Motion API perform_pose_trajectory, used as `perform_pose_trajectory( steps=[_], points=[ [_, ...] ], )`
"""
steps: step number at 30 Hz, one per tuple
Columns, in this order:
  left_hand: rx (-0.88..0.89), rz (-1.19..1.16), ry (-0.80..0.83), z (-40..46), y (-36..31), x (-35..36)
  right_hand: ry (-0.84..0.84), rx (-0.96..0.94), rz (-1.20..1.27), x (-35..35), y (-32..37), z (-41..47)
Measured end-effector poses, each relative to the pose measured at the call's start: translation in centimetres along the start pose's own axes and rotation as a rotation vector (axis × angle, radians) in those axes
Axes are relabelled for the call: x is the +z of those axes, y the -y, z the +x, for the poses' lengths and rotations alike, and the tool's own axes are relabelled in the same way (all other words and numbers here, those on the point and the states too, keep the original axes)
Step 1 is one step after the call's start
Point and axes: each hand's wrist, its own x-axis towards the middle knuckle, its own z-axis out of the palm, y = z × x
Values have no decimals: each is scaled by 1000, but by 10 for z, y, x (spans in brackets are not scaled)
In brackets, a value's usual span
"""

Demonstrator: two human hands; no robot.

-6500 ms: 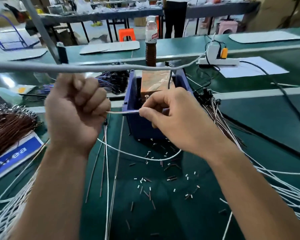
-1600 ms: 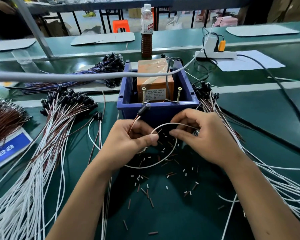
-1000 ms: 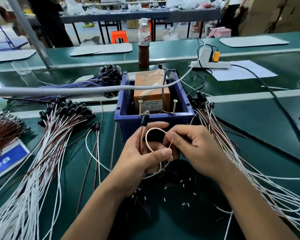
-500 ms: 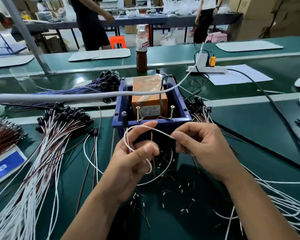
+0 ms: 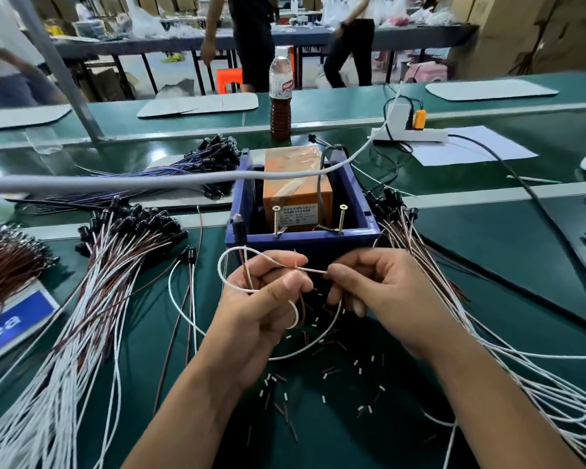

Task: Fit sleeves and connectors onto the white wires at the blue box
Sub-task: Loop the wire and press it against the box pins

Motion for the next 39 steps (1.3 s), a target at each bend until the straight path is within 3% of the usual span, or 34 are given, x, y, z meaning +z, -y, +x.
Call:
perform_pose_trajectory(
  steps=[7,15,20,26,39],
  points=[
    [-30,73,118,-1,6,8,103,-82,38,8,2,-2],
    [-9,70,54,-1,4,8,1,-23,48,7,2,-1],
    [-29,89,99,-3,4,8,51,-45,25,12,1,-1],
    [-30,91,36,-1,5,7,40,-56,33,16,5,-2],
    [-48,45,68,-1,2,8,-89,-121,49,24,-1,-3]
  ],
)
